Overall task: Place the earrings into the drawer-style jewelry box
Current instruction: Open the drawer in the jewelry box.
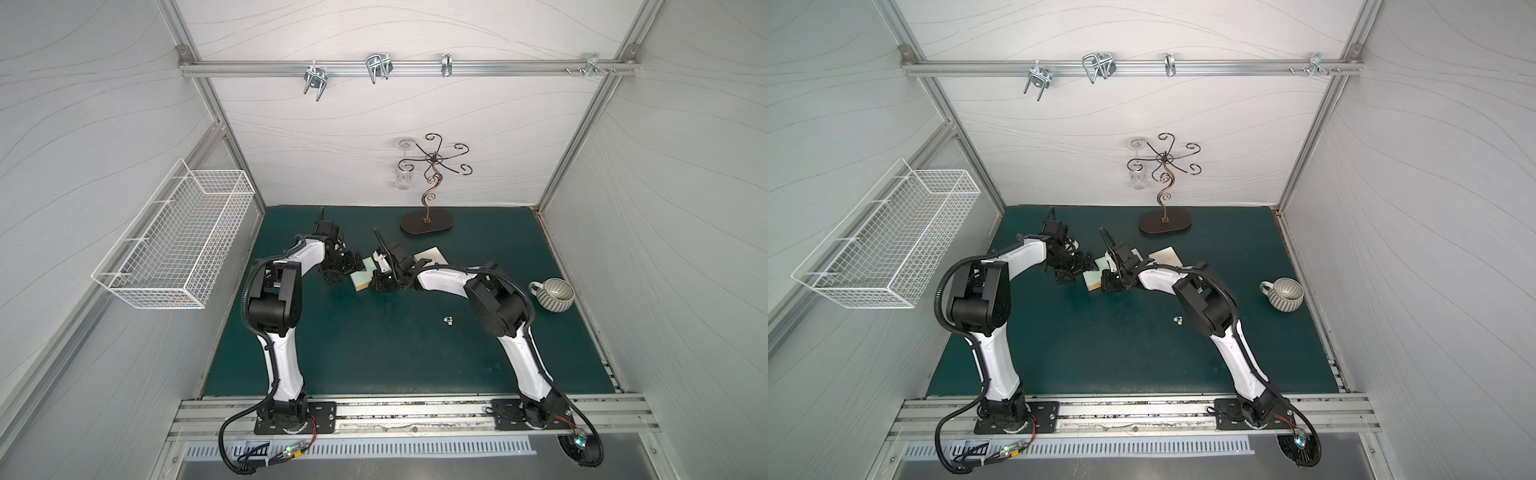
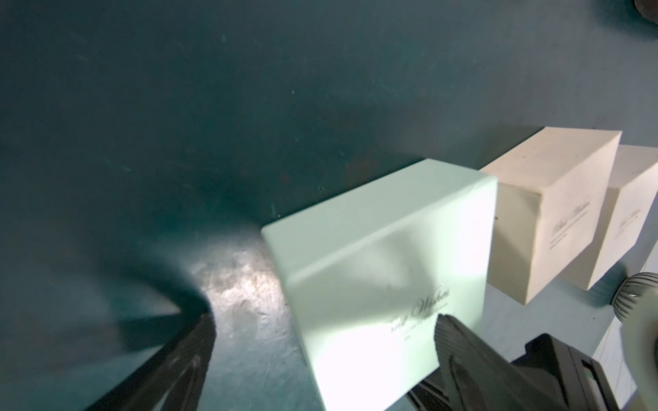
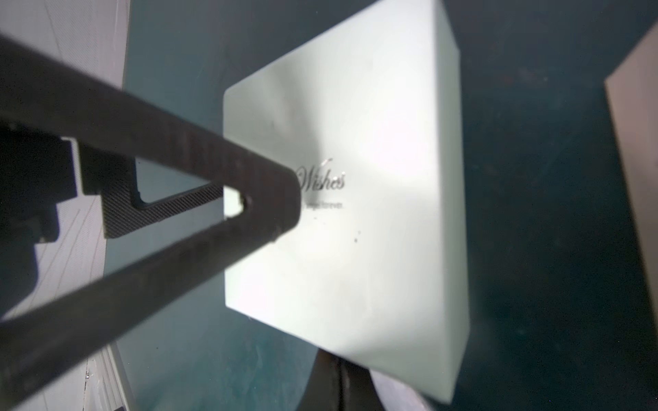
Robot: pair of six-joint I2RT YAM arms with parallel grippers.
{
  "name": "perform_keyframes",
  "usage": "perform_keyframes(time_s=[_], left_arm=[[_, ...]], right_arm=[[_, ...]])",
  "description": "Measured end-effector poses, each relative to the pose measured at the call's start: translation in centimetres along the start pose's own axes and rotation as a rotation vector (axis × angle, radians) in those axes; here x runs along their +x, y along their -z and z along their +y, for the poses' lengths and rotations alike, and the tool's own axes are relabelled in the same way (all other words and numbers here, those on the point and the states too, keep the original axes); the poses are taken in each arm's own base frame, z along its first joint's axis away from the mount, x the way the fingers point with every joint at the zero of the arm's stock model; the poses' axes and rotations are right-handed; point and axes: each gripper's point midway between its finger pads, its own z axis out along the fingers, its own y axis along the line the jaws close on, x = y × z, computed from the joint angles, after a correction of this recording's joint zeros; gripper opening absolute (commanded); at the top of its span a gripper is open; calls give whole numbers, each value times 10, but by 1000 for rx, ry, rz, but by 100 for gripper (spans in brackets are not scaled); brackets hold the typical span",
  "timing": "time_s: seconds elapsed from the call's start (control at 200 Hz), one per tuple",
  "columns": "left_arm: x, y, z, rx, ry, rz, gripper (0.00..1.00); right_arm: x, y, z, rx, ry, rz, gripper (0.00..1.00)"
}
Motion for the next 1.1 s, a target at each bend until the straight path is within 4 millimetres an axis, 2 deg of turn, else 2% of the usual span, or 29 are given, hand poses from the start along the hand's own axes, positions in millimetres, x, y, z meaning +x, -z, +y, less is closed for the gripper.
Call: perform_keyframes(time_s=[0.63,1.101], left_arm=[[-1,-1,5,-31,3,-2,93],[-13,1,11,-98,-19,-19,93]], right_arm=[[9,7,-2,10,-14,10,0],[9,8,-1,25,-23,4,0]])
